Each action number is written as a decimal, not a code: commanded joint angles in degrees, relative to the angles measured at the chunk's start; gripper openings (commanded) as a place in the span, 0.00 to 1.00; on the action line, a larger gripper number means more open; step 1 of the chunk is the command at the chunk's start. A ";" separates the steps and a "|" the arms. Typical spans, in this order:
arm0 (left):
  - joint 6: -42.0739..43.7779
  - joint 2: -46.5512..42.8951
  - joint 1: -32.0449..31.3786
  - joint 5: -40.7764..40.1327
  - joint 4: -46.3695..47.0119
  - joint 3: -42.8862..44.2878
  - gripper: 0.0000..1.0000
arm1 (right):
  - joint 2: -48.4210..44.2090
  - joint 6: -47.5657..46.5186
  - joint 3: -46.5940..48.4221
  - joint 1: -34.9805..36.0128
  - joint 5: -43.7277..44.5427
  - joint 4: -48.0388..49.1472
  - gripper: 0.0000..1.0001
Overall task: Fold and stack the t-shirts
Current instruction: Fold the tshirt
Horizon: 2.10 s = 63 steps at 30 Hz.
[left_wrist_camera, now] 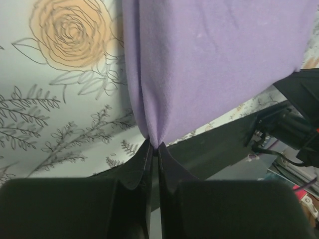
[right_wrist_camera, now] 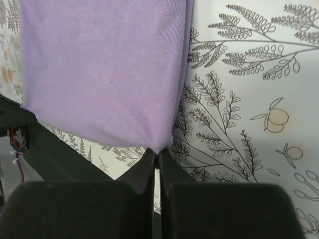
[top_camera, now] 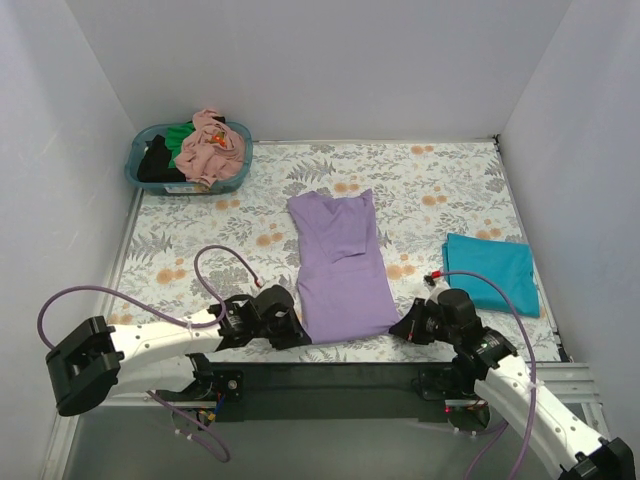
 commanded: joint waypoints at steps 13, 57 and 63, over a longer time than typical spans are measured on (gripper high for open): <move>0.57 -4.36 -2.56 -15.42 -11.60 16.29 0.00 | 7.84 -5.02 22.73 0.35 7.62 -8.77 0.01; 21.75 44.65 38.30 -5.40 1.23 58.73 0.00 | 88.60 -21.99 89.89 -13.19 6.04 3.97 0.01; 22.02 53.03 41.03 -1.64 -2.46 67.98 0.96 | 99.51 -23.56 100.44 -14.51 -0.80 3.10 0.98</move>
